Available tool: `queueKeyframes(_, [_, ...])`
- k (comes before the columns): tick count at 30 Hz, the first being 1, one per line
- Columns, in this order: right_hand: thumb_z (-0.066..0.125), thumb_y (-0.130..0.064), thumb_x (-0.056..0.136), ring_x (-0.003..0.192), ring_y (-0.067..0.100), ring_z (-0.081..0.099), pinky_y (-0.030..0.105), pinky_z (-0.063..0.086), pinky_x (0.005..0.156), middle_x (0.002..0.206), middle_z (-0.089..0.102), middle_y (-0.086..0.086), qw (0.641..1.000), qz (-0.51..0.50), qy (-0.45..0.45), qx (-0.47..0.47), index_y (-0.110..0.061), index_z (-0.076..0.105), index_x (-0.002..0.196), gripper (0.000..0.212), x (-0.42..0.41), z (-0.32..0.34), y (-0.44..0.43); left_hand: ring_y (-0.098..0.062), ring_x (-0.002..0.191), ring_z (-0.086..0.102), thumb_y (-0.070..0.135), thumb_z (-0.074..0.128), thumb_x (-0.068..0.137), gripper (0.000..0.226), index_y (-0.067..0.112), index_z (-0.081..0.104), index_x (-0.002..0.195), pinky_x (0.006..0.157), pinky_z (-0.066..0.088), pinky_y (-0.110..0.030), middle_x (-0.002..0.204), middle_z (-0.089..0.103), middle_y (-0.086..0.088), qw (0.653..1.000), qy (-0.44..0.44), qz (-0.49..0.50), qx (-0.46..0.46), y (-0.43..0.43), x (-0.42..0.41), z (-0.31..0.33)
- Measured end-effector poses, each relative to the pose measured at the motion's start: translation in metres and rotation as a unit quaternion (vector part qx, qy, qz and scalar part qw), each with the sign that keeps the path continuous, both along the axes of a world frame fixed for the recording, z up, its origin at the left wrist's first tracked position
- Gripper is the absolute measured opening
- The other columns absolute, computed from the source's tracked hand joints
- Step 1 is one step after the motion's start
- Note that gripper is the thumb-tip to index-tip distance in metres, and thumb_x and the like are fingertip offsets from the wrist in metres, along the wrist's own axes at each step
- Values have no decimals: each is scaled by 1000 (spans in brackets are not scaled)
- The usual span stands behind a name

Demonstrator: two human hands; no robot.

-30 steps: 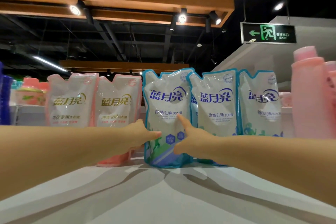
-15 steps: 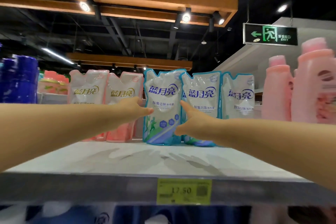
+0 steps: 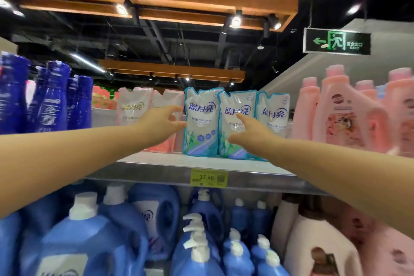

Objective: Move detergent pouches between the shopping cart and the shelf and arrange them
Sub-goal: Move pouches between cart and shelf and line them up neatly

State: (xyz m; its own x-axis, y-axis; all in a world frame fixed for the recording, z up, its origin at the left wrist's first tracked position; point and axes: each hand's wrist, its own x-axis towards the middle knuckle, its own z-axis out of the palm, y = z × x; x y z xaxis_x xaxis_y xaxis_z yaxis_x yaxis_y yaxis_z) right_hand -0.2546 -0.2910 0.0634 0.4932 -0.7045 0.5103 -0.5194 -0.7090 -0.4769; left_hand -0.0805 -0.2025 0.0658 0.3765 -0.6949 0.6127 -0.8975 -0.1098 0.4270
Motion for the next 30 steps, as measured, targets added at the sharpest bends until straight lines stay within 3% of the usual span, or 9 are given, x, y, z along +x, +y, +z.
queueKeyframes(7, [56, -23, 90, 130, 26, 41, 31, 36, 99, 149, 36, 5, 996, -61, 0, -62, -20, 23, 148, 67, -55, -3, 100, -20, 124, 48, 33, 49, 94, 51, 23, 35, 142, 93, 40, -29, 139, 50, -6, 998, -48, -37, -13, 97, -43, -10])
queueKeyframes(9, [54, -30, 91, 135, 24, 33, 37, 31, 108, 148, 37, 2, 977, -116, 63, -166, -20, 29, 146, 61, -69, -12, 138, -22, 126, 46, 35, 48, 95, 52, 24, 33, 143, 98, 39, -33, 142, 46, -5, 995, -85, -44, -25, 128, -56, -16])
queueKeyframes(11, [48, -36, 93, 140, 19, 23, 42, 18, 115, 147, 38, -5, 927, -168, 130, -308, -27, 33, 143, 53, -84, -24, 173, -25, 127, 45, 38, 48, 94, 53, 25, 34, 143, 100, 37, -37, 143, 44, -6, 988, -144, -42, -42, 157, -69, -24])
queueKeyframes(13, [46, -35, 94, 141, 16, 22, 41, 12, 114, 144, 42, -9, 915, -176, 112, -344, -30, 41, 139, 46, -96, -35, 205, -26, 128, 42, 39, 51, 92, 55, 24, 35, 143, 102, 37, -40, 144, 42, -6, 979, -191, -51, -57, 179, -83, -34])
queueKeyframes(17, [52, -31, 90, 127, 21, 45, 42, 34, 107, 132, 58, -2, 971, -124, -69, -193, -25, 59, 126, 37, -125, -52, 258, -28, 136, 31, 42, 50, 91, 59, 23, 33, 144, 109, 29, -45, 149, 34, -9, 972, -202, -69, -93, 220, -130, -55])
queueKeyframes(22, [53, -28, 88, 119, 20, 50, 43, 38, 102, 123, 62, -2, 948, -183, -200, -167, -22, 60, 125, 38, -187, -114, 316, -25, 132, 37, 45, 38, 84, 57, 23, 45, 137, 103, 31, -45, 142, 44, -4, 976, -70, -124, -167, 272, -210, -112])
queueKeyframes(24, [52, -30, 87, 123, 17, 48, 40, 37, 105, 125, 60, -4, 941, -204, -228, -145, -22, 57, 127, 41, -216, -145, 337, -22, 131, 38, 44, 36, 81, 60, 24, 44, 137, 105, 33, -45, 142, 45, -1, 973, 9, -162, -163, 284, -247, -144])
queueKeyframes(27, [53, -28, 92, 127, 12, 42, 23, 31, 104, 135, 52, -7, 933, -245, -245, -95, -21, 48, 135, 44, -272, -194, 363, -19, 131, 39, 41, 44, 88, 55, 22, 41, 139, 107, 33, -42, 141, 46, 1, 964, 76, -216, -137, 290, -311, -192])
queueKeyframes(30, [49, -29, 95, 133, 10, 34, 23, 27, 105, 142, 42, -9, 932, -288, -219, -28, -24, 38, 142, 49, -338, -242, 387, -18, 134, 36, 33, 50, 93, 53, 21, 35, 143, 110, 31, -40, 145, 41, 1, 956, 105, -259, -92, 289, -385, -233])
